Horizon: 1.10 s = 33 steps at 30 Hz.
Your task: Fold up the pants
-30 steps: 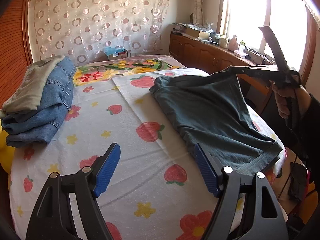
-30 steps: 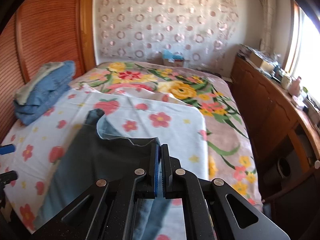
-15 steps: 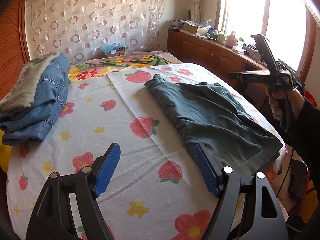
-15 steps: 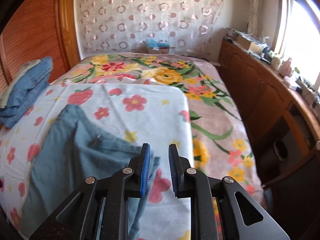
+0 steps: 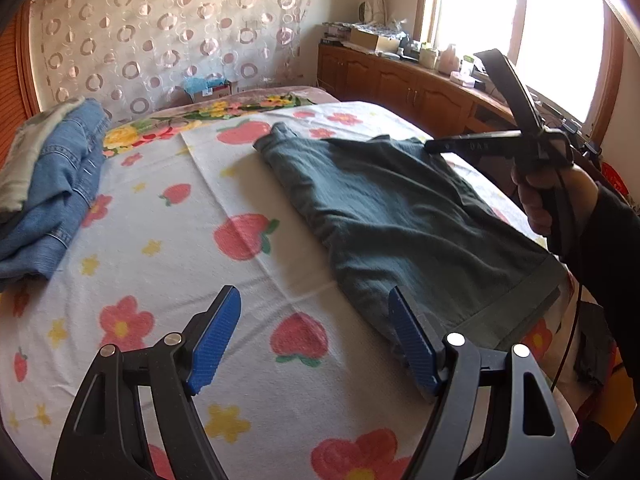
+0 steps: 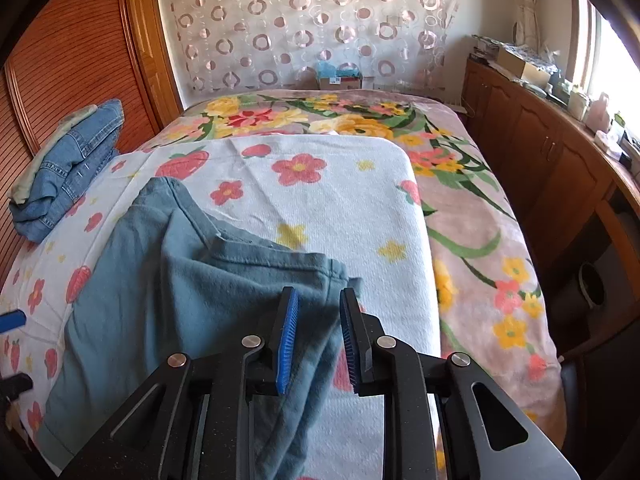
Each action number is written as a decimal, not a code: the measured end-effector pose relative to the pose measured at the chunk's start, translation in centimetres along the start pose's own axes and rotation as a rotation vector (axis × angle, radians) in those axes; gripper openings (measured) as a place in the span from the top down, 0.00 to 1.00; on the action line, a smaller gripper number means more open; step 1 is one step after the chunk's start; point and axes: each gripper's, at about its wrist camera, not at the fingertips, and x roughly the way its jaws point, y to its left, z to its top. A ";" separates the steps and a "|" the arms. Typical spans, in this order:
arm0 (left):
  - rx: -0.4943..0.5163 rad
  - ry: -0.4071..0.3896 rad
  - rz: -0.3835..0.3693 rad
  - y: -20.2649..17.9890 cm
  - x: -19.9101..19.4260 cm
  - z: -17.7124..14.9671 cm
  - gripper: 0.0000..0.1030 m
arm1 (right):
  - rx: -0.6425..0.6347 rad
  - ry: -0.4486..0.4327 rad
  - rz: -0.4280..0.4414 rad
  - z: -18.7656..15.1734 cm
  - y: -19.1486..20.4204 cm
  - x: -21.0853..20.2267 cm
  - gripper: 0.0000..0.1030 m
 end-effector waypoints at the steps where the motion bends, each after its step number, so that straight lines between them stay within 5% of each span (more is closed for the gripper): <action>1: -0.002 0.005 -0.001 0.0 0.3 -0.1 0.25 | -0.001 0.005 0.000 0.0 0.0 0.2 0.77; 7: -0.003 0.033 0.000 -0.3 1.3 -0.5 0.25 | -0.020 0.034 -0.018 -0.4 0.3 1.1 0.78; 10: -0.002 0.045 0.001 -0.4 1.8 -0.7 0.25 | -0.026 0.012 -0.016 -0.3 0.3 0.7 0.96; 15: 0.004 0.058 0.004 -0.5 2.3 -0.9 0.25 | 0.024 -0.054 -0.140 0.0 -1.2 -0.5 0.98; 21: 0.002 0.058 0.002 -0.5 2.3 -1.0 0.25 | 0.028 -0.004 -0.116 -0.6 -1.5 0.2 0.98; 24: 0.000 0.059 0.002 -0.5 2.3 -1.1 0.25 | 0.026 -0.015 -0.107 -0.7 -1.3 -0.5 0.90; 28: -0.004 0.057 0.001 -0.5 2.2 -1.0 0.25 | 0.024 -0.060 -0.087 -1.1 -0.8 -3.2 0.65; 33: 0.007 0.039 -0.006 -0.8 1.2 -1.1 0.25 | -0.011 -0.090 -0.059 -4.7 1.3 -7.0 0.64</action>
